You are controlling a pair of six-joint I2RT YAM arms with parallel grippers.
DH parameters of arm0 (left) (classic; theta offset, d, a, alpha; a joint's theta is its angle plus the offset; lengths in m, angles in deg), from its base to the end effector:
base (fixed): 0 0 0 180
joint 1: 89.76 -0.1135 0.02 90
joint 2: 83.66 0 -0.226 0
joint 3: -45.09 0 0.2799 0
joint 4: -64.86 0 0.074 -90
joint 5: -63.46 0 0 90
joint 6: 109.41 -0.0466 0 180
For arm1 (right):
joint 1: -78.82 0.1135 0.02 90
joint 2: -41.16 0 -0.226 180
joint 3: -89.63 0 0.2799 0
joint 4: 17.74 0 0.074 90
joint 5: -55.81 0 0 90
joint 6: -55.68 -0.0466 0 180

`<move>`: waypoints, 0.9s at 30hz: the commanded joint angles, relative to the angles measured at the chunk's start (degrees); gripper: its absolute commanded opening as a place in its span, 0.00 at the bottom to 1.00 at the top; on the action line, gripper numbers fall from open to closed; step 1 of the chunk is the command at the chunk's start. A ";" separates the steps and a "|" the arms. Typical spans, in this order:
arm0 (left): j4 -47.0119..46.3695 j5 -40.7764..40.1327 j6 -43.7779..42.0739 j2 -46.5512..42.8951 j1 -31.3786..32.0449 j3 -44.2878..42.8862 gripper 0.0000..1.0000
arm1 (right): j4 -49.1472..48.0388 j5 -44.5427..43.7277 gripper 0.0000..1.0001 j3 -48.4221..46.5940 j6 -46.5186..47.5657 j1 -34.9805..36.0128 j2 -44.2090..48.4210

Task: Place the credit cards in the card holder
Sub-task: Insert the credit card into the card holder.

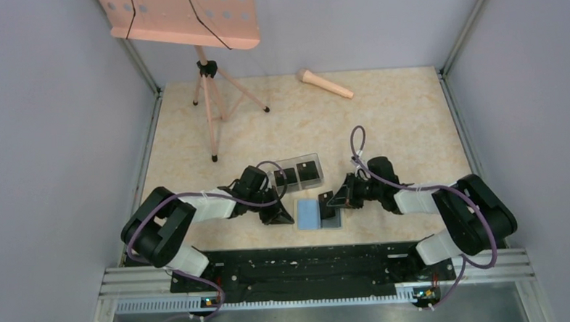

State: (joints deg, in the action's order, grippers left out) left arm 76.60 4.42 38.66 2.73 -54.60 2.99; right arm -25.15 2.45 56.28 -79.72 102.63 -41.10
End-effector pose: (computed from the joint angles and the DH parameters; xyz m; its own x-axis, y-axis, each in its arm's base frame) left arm 0.2068 -0.1750 0.0491 -0.9771 -0.2019 0.0666 -0.1900 0.6886 -0.6999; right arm 0.2239 0.1292 0.0527 -0.9475 0.2064 -0.2443 -0.0829 0.5792 0.8109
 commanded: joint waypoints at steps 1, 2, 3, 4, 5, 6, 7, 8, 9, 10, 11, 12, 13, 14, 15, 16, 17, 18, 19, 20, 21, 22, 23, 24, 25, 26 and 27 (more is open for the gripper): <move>3.71 2.17 2.86 2.49 1.88 -1.42 0.00 | -6.59 2.01 0.00 1.12 -2.23 -0.49 -2.37; 3.98 2.06 3.04 2.50 2.40 -2.11 0.00 | -7.11 1.88 0.00 1.37 -2.58 -0.51 -2.55; 4.27 1.82 3.24 2.47 2.83 -2.63 0.00 | -7.30 1.56 0.00 1.63 -3.00 -0.38 -2.56; 4.65 1.48 3.53 2.41 3.22 -3.10 0.00 | -7.55 1.32 0.00 1.90 -3.30 -0.39 -2.60; 4.86 1.23 3.81 2.23 3.63 -3.50 0.00 | -7.65 1.02 0.00 2.22 -3.66 -0.36 -2.56; 4.80 1.17 4.08 2.19 3.99 -3.76 0.00 | -7.71 0.75 0.00 2.53 -3.61 -0.35 -2.58; 4.70 1.00 4.41 1.94 4.30 -4.02 0.00 | -7.84 0.31 0.00 2.85 -3.63 -0.32 -2.60; 4.69 0.83 4.81 1.73 4.57 -4.25 0.00 | -8.16 -0.05 0.00 3.26 -3.68 -0.29 -2.68; 4.66 0.49 5.12 1.56 4.76 -4.39 0.00 | -8.92 -0.20 0.00 3.71 -4.07 -0.27 -2.91; 4.61 0.28 5.47 1.41 4.94 -4.46 0.00 | -9.70 0.01 0.00 4.00 -4.34 -0.25 -3.27; 4.60 0.17 5.62 1.46 5.00 -4.52 0.00 | -10.37 0.25 0.00 4.27 -4.73 -0.24 -3.47; 4.60 0.10 5.69 1.61 5.09 -4.56 0.00 | -10.98 0.55 0.00 4.43 -5.04 -0.20 -3.75; 4.60 0.15 5.82 1.89 5.17 -4.55 0.00 | -11.33 0.81 0.00 4.42 -5.18 -0.03 -3.85; 4.56 0.23 5.95 2.22 5.30 -4.56 0.00 | -11.51 1.06 0.00 4.40 -5.36 0.12 -4.05; 4.55 0.28 5.97 2.55 5.40 -4.55 0.00 | -12.06 1.58 0.00 4.44 -5.77 0.29 -4.30; 4.49 0.31 6.06 2.82 5.53 -4.57 0.00 | -12.70 1.94 0.00 4.49 -6.40 0.44 -4.52; 4.51 0.39 6.16 2.93 5.61 -4.55 0.00 | -13.30 2.02 0.00 4.52 -7.08 0.67 -4.55; 4.59 0.34 6.09 2.95 5.62 -4.56 0.00 | -14.35 2.01 0.00 4.70 -7.81 0.82 -4.57; 4.91 0.14 6.03 2.86 5.69 -4.56 0.00 | -14.53 1.98 0.00 4.64 -8.30 1.03 -4.58; 5.58 -0.27 5.78 2.53 5.69 -4.74 0.00 | -14.40 1.80 0.00 4.43 -8.59 1.24 -4.64; 6.88 -1.22 5.26 2.09 5.71 -5.08 0.00 | -14.21 1.71 0.00 4.14 -8.78 1.38 -4.77; 8.72 -2.18 4.50 1.62 5.71 -5.66 0.00 | -14.06 1.66 0.00 3.94 -8.90 1.55 -4.95; 10.82 -3.28 3.58 1.29 5.71 -6.38 0.00 | -13.82 1.49 0.00 3.73 -8.95 1.78 -5.16; 13.24 -4.29 2.35 0.68 5.70 -7.20 0.01 | -13.37 1.18 0.00 3.54 -8.92 1.84 -5.29; 15.28 -5.18 1.22 0.35 5.74 -7.95 0.03 | -12.95 1.00 0.00 3.37 -8.81 1.95 -5.59; 17.56 -6.13 -0.11 0.14 5.72 -8.82 0.10 | -12.84 0.95 0.00 3.31 -8.81 1.94 -5.80; 19.97 -7.15 -1.36 -0.35 5.72 -9.78 0.17 | -12.83 0.93 0.00 3.24 -8.85 1.94 -6.00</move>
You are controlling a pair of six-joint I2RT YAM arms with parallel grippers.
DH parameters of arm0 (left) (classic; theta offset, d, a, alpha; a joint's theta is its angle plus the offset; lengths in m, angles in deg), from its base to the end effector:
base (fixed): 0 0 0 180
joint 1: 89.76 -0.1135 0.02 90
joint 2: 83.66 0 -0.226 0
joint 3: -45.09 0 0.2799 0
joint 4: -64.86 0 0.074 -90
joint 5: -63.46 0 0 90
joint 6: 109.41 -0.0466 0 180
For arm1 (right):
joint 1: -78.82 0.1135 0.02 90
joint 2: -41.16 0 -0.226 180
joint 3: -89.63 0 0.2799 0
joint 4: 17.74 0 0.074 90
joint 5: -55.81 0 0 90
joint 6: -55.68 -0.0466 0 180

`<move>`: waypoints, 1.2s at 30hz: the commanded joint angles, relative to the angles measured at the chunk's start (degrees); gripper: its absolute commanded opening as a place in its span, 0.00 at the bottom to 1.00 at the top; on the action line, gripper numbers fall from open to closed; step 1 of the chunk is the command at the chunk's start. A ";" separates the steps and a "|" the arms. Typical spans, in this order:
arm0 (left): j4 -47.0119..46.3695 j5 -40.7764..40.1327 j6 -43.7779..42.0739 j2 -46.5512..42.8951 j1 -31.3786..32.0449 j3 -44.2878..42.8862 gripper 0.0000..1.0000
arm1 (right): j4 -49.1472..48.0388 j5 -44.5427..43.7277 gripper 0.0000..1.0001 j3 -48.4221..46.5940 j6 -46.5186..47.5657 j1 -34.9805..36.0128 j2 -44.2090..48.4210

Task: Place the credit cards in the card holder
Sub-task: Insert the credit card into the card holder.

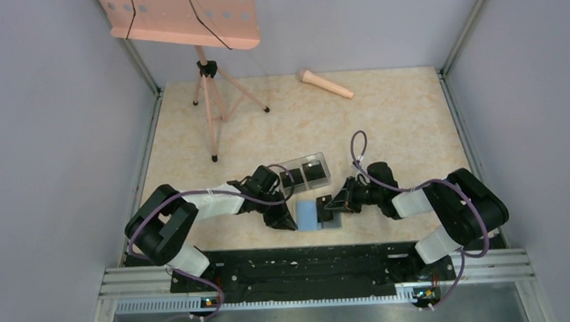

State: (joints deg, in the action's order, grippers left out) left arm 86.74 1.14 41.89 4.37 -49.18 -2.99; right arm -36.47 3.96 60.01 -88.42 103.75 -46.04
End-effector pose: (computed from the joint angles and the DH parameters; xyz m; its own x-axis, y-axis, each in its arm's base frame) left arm 0.1995 -0.1994 0.0580 -0.9729 -0.1894 0.1325 -0.2307 0.7575 -0.6107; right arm 0.2102 0.1295 0.0335 -0.9554 0.2584 -0.1428 0.0106 0.5134 0.8581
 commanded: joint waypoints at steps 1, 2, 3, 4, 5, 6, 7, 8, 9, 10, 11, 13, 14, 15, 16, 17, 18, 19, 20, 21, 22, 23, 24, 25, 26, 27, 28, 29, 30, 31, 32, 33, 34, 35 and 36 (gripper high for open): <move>12.61 -5.07 -5.67 -2.60 0.37 -4.70 0.25 | -1.43 -0.62 0.00 -0.58 -0.25 0.84 -1.18; 14.49 -6.43 -6.72 -3.43 0.44 -5.30 0.34 | -1.41 -0.73 0.00 -0.65 -0.28 0.92 -1.21; 15.71 -7.70 -7.48 -4.42 0.57 -5.70 0.38 | -1.30 -0.97 0.00 -0.76 -0.25 1.00 -1.37; 16.41 -8.74 -8.14 -5.35 0.56 -5.85 0.39 | -1.03 -1.36 0.00 -0.92 -0.13 1.04 -1.39; 16.61 -9.54 -8.47 -6.44 0.56 -5.67 0.39 | -0.79 -1.74 0.00 -0.98 -0.03 1.08 -1.36; 16.40 -10.15 -8.60 -7.10 0.58 -5.33 0.38 | -0.67 -2.09 0.00 -1.12 0.04 1.17 -1.56; 15.60 -10.26 -8.58 -7.53 0.58 -4.88 0.34 | -0.59 -2.38 0.00 -1.30 0.12 1.25 -1.71; 14.51 -10.20 -8.38 -7.75 0.56 -4.28 0.29 | -0.58 -2.58 0.00 -1.41 0.23 1.38 -1.89; 13.59 -10.07 -8.05 -7.65 0.56 -3.77 0.23 | -0.65 -2.75 0.00 -1.56 0.25 1.52 -2.17; 12.43 -9.81 -7.59 -7.34 0.56 -3.32 0.17 | -0.64 -2.93 0.00 -1.66 0.30 1.68 -2.37; 11.33 -9.38 -7.11 -6.67 0.56 -2.85 0.11 | -0.64 -3.13 0.00 -1.80 0.32 1.82 -2.63; 9.36 -8.58 -6.01 -5.03 0.56 -2.17 0.00 | -1.23 -3.24 0.00 -2.05 0.01 2.27 -3.32; 8.76 -8.24 -5.55 -4.40 0.56 -1.97 0.00 | -1.49 -3.26 0.00 -2.25 -0.19 2.50 -3.70; 8.10 -8.01 -5.09 -3.72 0.63 -1.70 0.00 | -1.68 -3.30 0.00 -2.48 -0.33 2.87 -4.05; 7.36 -7.67 -4.67 -3.32 0.64 -1.52 0.00 | -2.00 -3.29 0.00 -2.84 -0.56 3.25 -4.59; 6.82 -7.46 -4.29 -2.96 0.67 -1.40 0.00 | -2.32 -3.23 0.00 -3.16 -0.88 3.67 -5.39; 6.31 -7.20 -3.97 -2.73 0.65 -1.20 0.00 | -2.88 -3.13 0.00 -3.55 -1.37 4.15 -5.95; 5.82 -6.94 -3.68 -2.66 0.64 -1.10 0.00 | -3.63 -2.90 0.00 -3.88 -1.97 4.61 -6.53; 5.47 -6.82 -3.39 -2.62 0.64 -1.11 0.00 | -4.59 -2.74 0.00 -4.07 -2.96 5.08 -7.18; 5.25 -6.77 -3.26 -2.58 0.72 -1.12 0.00 | -6.07 -2.53 0.00 -4.03 -4.29 5.51 -7.75; 5.02 -6.70 -3.14 -2.45 0.73 -1.08 0.00 | -7.04 -2.48 0.00 -4.01 -5.22 5.90 -8.29; 4.92 -6.68 -3.12 -2.24 0.69 -1.22 0.00 | -7.49 -2.25 0.00 -4.13 -5.53 6.07 -8.82; 4.93 -6.56 -3.11 -1.99 0.73 -1.34 0.00 | -7.96 -2.11 0.00 -4.14 -5.91 6.26 -9.08; 4.89 -6.39 -3.13 -1.68 0.73 -1.38 0.00 | -8.26 -1.97 0.00 -4.01 -6.47 6.48 -9.32; 4.95 -6.27 -3.19 -1.54 0.73 -1.41 0.00 | -8.41 -1.93 0.00 -3.76 -6.87 6.61 -9.24; 4.92 -6.24 -3.32 -1.35 0.73 -1.54 0.00 | -8.35 -1.75 0.00 -3.65 -6.92 6.69 -9.09; 5.01 -6.24 -3.34 -1.24 0.73 -1.52 0.00 | -7.94 -1.73 0.00 -3.55 -6.81 6.79 -8.76; 5.09 -6.30 -3.42 -1.16 0.73 -1.49 0.00 | -6.88 -1.75 0.00 -3.51 -6.35 6.80 -8.38; 5.21 -6.32 -3.53 -1.05 0.73 -1.60 0.00 | -5.72 -1.82 0.00 -3.53 -5.76 6.80 -7.95; 5.37 -6.39 -3.66 -0.88 0.73 -1.63 0.00 | -4.55 -1.85 0.00 -3.59 -5.01 6.82 -7.49; 5.59 -6.41 -3.79 -0.70 0.73 -1.77 0.00 | -3.04 -1.90 0.00 -3.78 -4.25 6.80 -6.97; 5.80 -6.53 -3.92 -0.62 0.73 -1.84 0.00 | -1.71 -1.86 0.00 -3.89 -3.55 6.82 -6.62; 5.92 -6.69 -4.05 -0.46 0.78 -1.85 0.00 | -0.04 -1.63 0.00 -4.03 -2.98 6.81 -6.22; 6.22 -6.91 -4.22 -0.41 0.75 -1.95 0.00 | 1.37 -1.47 0.00 -4.22 -2.34 6.85 -5.98; 6.52 -7.20 -4.37 -0.45 0.73 -2.00 0.00 | 2.77 -1.46 0.00 -4.39 -1.79 6.87 -5.54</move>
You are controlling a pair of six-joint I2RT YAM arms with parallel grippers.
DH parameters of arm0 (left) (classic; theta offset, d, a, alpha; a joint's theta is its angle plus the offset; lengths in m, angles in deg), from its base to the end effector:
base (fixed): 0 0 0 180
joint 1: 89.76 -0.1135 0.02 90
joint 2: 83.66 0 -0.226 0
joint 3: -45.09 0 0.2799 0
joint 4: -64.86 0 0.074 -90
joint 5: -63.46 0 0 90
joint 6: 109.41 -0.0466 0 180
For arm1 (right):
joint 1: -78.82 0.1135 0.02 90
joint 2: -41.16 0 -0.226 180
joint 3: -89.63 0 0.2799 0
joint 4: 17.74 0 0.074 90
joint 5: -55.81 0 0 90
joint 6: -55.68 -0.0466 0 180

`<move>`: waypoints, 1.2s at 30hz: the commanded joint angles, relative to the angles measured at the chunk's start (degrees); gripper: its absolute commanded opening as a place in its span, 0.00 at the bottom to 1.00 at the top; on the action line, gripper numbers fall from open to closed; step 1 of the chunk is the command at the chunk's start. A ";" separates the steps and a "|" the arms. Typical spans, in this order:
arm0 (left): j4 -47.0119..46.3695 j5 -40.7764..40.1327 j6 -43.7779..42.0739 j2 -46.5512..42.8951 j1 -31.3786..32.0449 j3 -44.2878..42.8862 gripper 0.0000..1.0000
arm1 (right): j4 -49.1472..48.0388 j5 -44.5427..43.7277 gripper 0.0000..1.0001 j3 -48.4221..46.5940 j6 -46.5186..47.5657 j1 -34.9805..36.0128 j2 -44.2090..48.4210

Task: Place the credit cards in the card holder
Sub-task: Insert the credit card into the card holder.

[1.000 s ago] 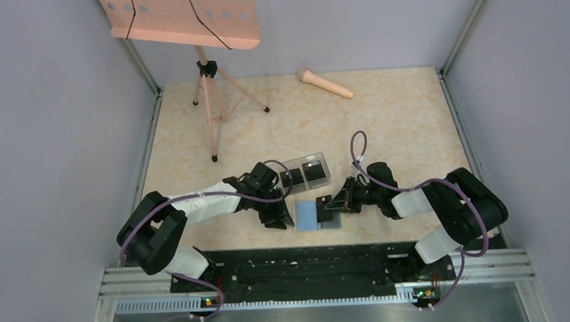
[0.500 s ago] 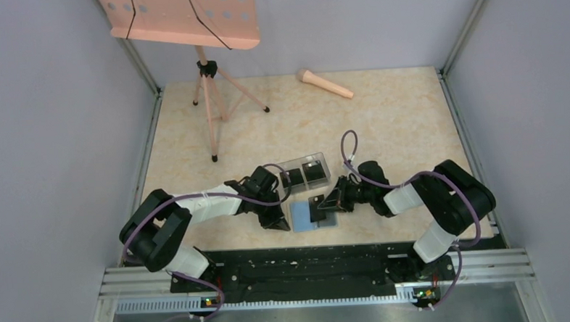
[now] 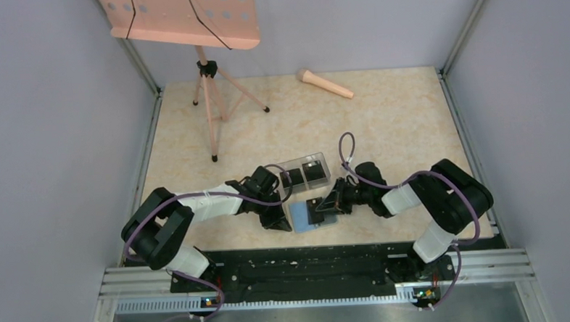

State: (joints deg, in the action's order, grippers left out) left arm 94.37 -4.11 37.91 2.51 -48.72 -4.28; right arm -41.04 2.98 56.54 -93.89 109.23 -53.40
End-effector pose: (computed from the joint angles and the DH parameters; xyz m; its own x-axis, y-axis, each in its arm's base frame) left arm 0.1966 -0.1947 0.0641 -0.9811 -0.1775 0.0771 -0.1912 0.8282 -0.5268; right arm 0.2091 0.1554 0.0242 -0.9710 0.2268 -0.0762 0.0478 0.4960 0.8670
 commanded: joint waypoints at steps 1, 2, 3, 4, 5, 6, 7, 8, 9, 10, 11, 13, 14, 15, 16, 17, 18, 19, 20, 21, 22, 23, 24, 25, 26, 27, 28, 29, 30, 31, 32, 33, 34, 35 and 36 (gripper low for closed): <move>-0.94 -2.22 -0.51 1.49 0.27 -0.71 0.00 | 8.56 -0.60 0.00 -0.98 3.97 1.33 2.22; -0.69 -2.51 -0.66 1.54 0.27 -0.79 0.00 | 9.85 -0.91 0.00 -1.00 4.25 1.32 2.90; -0.52 -2.66 -0.79 1.66 0.27 -0.74 0.00 | 11.03 -1.25 0.00 -1.13 4.45 1.31 3.64; -0.39 -2.74 -0.93 1.73 0.27 -0.79 0.00 | 11.81 -1.44 0.00 -1.17 4.55 1.33 4.38; -0.23 -2.75 -1.02 1.96 0.27 -0.88 0.00 | 12.51 -1.56 0.00 -1.32 4.64 1.37 5.11; -0.04 -2.75 -1.18 2.16 0.27 -1.04 0.00 | 13.16 -1.61 0.00 -1.58 4.86 1.37 5.46; 0.04 -2.68 -1.42 2.41 0.27 -1.20 0.00 | 13.25 -1.37 0.00 -1.71 4.92 1.32 5.44; 0.08 -2.59 -1.56 2.61 0.27 -1.40 0.00 | 13.13 -0.87 0.00 -1.90 4.95 1.31 5.19; 0.24 -2.70 -1.71 2.80 0.27 -1.52 0.00 | 13.13 -0.39 0.00 -2.13 5.14 1.31 4.70; 0.48 -2.79 -1.88 3.00 0.23 -1.65 0.00 | 12.81 0.04 0.00 -2.15 5.13 1.31 4.05; 0.63 -2.87 -1.98 3.15 0.27 -1.84 0.00 | 12.12 0.47 0.00 -1.99 4.85 1.37 3.40; 1.05 -2.96 -2.39 3.61 0.26 -2.36 0.00 | 11.10 1.18 0.00 -1.82 4.28 1.32 2.48; 1.40 -3.01 -2.73 3.94 0.27 -2.83 0.00 | 10.92 1.45 0.00 -1.89 4.20 1.34 2.01; 1.89 -3.20 -3.17 4.14 0.21 -3.27 0.00 | 10.83 1.63 0.00 -2.07 4.22 1.36 1.61; 2.29 -3.39 -3.58 4.35 0.25 -3.71 0.00 | 9.92 2.22 0.00 -2.13 4.13 1.32 1.01; 2.66 -3.47 -3.95 4.60 0.24 -4.11 0.00 | 9.28 2.69 0.00 -2.14 4.05 1.32 0.35; 3.00 -3.50 -4.31 4.87 0.27 -4.52 0.00 | 8.79 3.17 0.00 -2.28 3.96 1.31 -0.36; 3.27 -3.61 -4.78 5.17 0.27 -4.91 0.00 | 8.41 3.68 0.00 -2.41 3.91 1.39 -0.89; 3.56 -3.59 -5.15 5.41 0.27 -5.38 0.00 | 8.06 4.12 0.00 -2.60 4.00 1.40 -1.50; 3.75 -3.62 -5.46 5.60 0.27 -5.64 0.00 | 7.88 4.65 0.00 -2.76 4.09 1.47 -2.03; 4.00 -3.63 -5.87 5.74 0.27 -5.99 0.00 | 7.78 5.18 0.00 -3.02 4.35 1.53 -2.57; 4.09 -3.67 -6.12 5.90 0.27 -6.23 0.00 | 7.90 5.59 0.00 -3.28 4.65 1.72 -2.97; 4.37 -3.82 -6.35 5.98 0.24 -6.43 0.00 | 8.56 5.76 0.00 -3.67 5.11 1.94 -3.23; 4.62 -3.88 -6.68 6.14 0.30 -6.66 0.00 | 9.27 5.88 0.00 -4.25 5.72 2.25 -3.43; 4.85 -3.96 -6.97 6.17 0.32 -6.83 0.00 | 10.24 5.90 0.00 -4.87 6.26 2.55 -3.47; 5.07 -4.04 -7.20 6.23 0.28 -6.98 0.00 | 11.45 5.77 0.00 -5.42 6.96 2.84 -3.50; 5.25 -4.11 -7.36 6.24 0.28 -7.07 0.00 | 12.45 5.71 0.00 -6.06 7.58 3.22 -3.39; 5.47 -4.25 -7.49 6.24 0.26 -7.12 0.00 | 13.60 5.57 0.00 -6.59 8.08 3.52 -3.09; 5.79 -4.46 -7.63 6.22 0.27 -7.20 0.00 | 14.54 5.29 0.00 -7.02 8.64 3.78 -2.83; 5.98 -4.57 -7.70 6.17 0.27 -7.21 0.00 | 15.22 5.08 0.00 -7.42 9.08 4.03 -2.52; 6.08 -4.61 -7.74 6.15 0.27 -7.22 0.00 | 15.59 5.06 0.00 -7.75 9.39 4.22 -2.30; 6.15 -4.67 -7.83 6.20 0.28 -7.27 0.00 | 16.15 5.10 0.00 -8.15 9.70 4.38 -2.29; 6.23 -4.68 -7.81 6.23 0.27 -7.16 0.00 | 17.64 5.00 0.01 -8.61 10.27 4.57 -2.27; 6.13 -4.61 -7.83 6.21 0.27 -7.13 0.00 | 19.81 4.39 0.03 -9.14 10.77 4.71 -2.18; 6.11 -4.60 -7.89 6.15 0.27 -7.15 0.00 | 22.61 3.16 0.05 -9.92 12.03 4.96 -1.86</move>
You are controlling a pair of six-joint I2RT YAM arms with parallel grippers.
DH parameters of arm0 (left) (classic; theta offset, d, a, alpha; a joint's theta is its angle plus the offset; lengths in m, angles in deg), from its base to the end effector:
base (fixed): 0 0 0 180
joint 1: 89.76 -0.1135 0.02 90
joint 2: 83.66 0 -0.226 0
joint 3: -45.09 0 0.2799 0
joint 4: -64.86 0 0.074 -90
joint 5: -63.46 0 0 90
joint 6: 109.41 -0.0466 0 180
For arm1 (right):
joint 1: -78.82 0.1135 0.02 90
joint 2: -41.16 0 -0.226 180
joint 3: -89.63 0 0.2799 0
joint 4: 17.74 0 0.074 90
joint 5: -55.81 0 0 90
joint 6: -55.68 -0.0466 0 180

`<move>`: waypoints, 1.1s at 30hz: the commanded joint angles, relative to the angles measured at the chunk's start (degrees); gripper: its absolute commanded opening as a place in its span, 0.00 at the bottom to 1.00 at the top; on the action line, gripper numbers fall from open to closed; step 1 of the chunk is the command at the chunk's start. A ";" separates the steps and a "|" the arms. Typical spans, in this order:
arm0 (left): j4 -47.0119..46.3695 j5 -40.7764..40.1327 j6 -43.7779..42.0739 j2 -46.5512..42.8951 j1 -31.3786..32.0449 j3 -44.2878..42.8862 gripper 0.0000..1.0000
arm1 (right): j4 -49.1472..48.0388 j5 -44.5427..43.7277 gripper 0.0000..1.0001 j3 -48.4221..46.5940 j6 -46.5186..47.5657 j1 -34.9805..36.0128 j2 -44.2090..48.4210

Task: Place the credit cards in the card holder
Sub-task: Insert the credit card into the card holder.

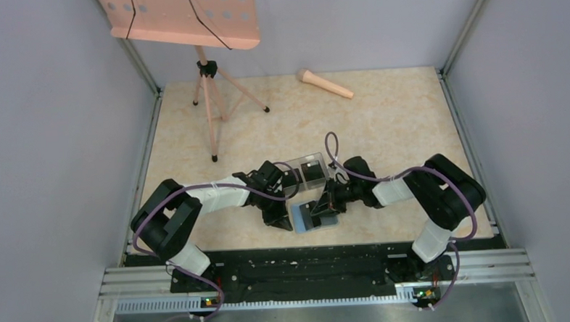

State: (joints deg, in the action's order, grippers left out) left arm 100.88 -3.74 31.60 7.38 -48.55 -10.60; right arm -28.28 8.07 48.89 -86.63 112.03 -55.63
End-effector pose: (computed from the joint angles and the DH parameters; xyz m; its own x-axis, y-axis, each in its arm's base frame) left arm 0.2061 -0.2045 0.0667 -0.9930 -0.0828 0.0844 -0.1134 0.8703 -0.4793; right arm 0.2163 0.1791 0.0283 -0.9977 0.0469 -0.0488 -0.0166 0.5300 0.8479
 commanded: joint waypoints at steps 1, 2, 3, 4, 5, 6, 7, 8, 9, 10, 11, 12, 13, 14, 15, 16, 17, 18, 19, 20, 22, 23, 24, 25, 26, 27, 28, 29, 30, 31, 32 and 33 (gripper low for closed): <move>-0.35 -4.89 -1.60 1.28 0.10 -0.81 0.00 | 12.79 -3.34 0.09 -3.17 5.80 2.49 1.05; -0.34 -4.88 -1.61 1.30 0.10 -0.81 0.00 | 16.08 -5.00 0.14 -4.11 6.93 2.86 1.90; -0.34 -4.80 -1.58 1.23 0.10 -0.81 0.00 | 19.48 -8.10 0.19 -5.31 8.08 3.36 2.94; -0.33 -4.84 -1.60 1.10 0.10 -0.83 0.00 | 22.09 -10.07 0.24 -6.37 9.04 3.83 3.81; -0.32 -4.81 -1.60 1.00 0.15 -0.75 0.00 | 25.03 -11.45 0.28 -7.60 9.92 4.41 4.50; -0.47 -4.68 -1.49 0.88 0.10 -0.72 0.00 | 27.21 -12.64 0.32 -8.72 10.55 4.77 4.90; -0.81 -4.51 -1.37 0.87 0.10 -0.56 0.00 | 28.83 -13.41 0.35 -9.74 11.14 5.06 4.88; -1.04 -4.26 -1.16 0.74 0.10 -0.32 0.00 | 30.36 -14.28 0.38 -10.78 11.62 5.40 4.74; -1.40 -4.09 -0.98 0.74 0.10 -0.11 0.00 | 31.53 -15.23 0.42 -11.66 12.07 5.79 4.63; -1.69 -3.89 -0.85 0.74 0.10 -0.01 0.00 | 32.61 -16.07 0.44 -12.47 12.40 6.30 4.52; -1.81 -3.83 -0.63 0.73 0.10 0.08 0.00 | 33.30 -16.74 0.47 -12.99 12.52 6.69 4.51; -1.86 -3.82 -0.54 0.71 0.10 0.19 0.00 | 33.70 -17.25 0.49 -13.28 12.49 7.05 4.45; -1.92 -3.82 -0.55 0.71 0.14 0.17 0.00 | 33.80 -17.49 0.51 -13.30 12.39 7.31 4.44; -1.93 -3.87 -0.58 0.58 0.10 0.30 0.00 | 33.86 -17.74 0.52 -13.30 12.31 7.57 4.42; -1.93 -3.91 -0.60 0.50 0.14 0.26 0.00 | 33.96 -18.12 0.54 -13.42 12.21 7.73 4.54; -1.84 -3.91 -0.63 0.40 0.10 0.26 0.00 | 34.24 -18.48 0.55 -13.44 12.24 7.77 4.56; -1.84 -3.91 -0.71 0.34 0.10 0.32 0.00 | 34.58 -18.86 0.57 -13.66 12.34 7.84 4.59; -1.84 -3.91 -0.73 0.38 0.10 0.29 0.00 | 34.98 -19.22 0.59 -13.81 12.46 7.90 4.63; -1.85 -3.85 -0.73 0.32 0.14 0.31 0.00 | 35.08 -19.35 0.62 -13.95 12.71 7.98 4.61; -1.84 -3.83 -0.73 0.33 0.10 0.25 0.00 | 35.24 -19.59 0.64 -14.14 12.94 8.16 4.76; -1.89 -3.70 -0.73 0.44 0.10 0.05 0.00 | 35.33 -19.83 0.68 -14.35 13.22 8.59 4.88; -1.84 -3.66 -0.85 0.35 0.10 0.00 0.00 | 35.26 -19.70 0.69 -14.50 13.34 8.83 4.82; -1.92 -3.58 -0.96 0.29 0.10 -0.07 0.00 | 35.19 -19.64 0.70 -14.65 13.40 9.16 4.76; -1.83 -3.50 -1.04 0.28 0.10 -0.31 0.00 | 34.78 -19.26 0.70 -14.77 13.50 9.44 4.51; -1.84 -3.40 -1.12 0.21 0.11 -0.40 0.00 | 34.32 -18.70 0.70 -14.91 13.63 9.77 4.17; -1.84 -3.34 -1.14 0.29 0.12 -0.62 0.00 | 33.85 -18.09 0.70 -15.07 13.64 10.03 3.77; -1.85 -3.26 -1.17 0.32 0.18 -0.74 0.00 | 33.09 -17.11 0.70 -15.18 13.60 10.29 3.27; -1.88 -3.21 -1.25 0.24 0.18 -0.95 0.00 | 32.40 -16.16 0.70 -15.34 13.67 10.56 2.77; -1.85 -3.16 -1.33 0.31 0.20 -1.05 0.00 | 32.10 -15.39 0.70 -15.65 13.60 10.82 2.16; -1.87 -3.14 -1.41 0.29 0.26 -1.30 0.00 | 31.76 -14.58 0.70 -15.83 13.69 11.01 1.44; -1.85 -3.01 -1.49 0.25 0.27 -1.41 0.00 | 31.17 -13.72 0.70 -15.86 13.64 11.24 0.84; -1.87 -3.03 -1.55 0.25 0.38 -1.69 0.00 | 30.44 -12.95 0.70 -15.74 13.42 11.38 0.47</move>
State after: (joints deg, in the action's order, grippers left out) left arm 100.86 -3.67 31.40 7.36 -48.44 -10.69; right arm 1.54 -5.22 33.39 -74.98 121.21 -51.39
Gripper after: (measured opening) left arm 0.009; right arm 0.700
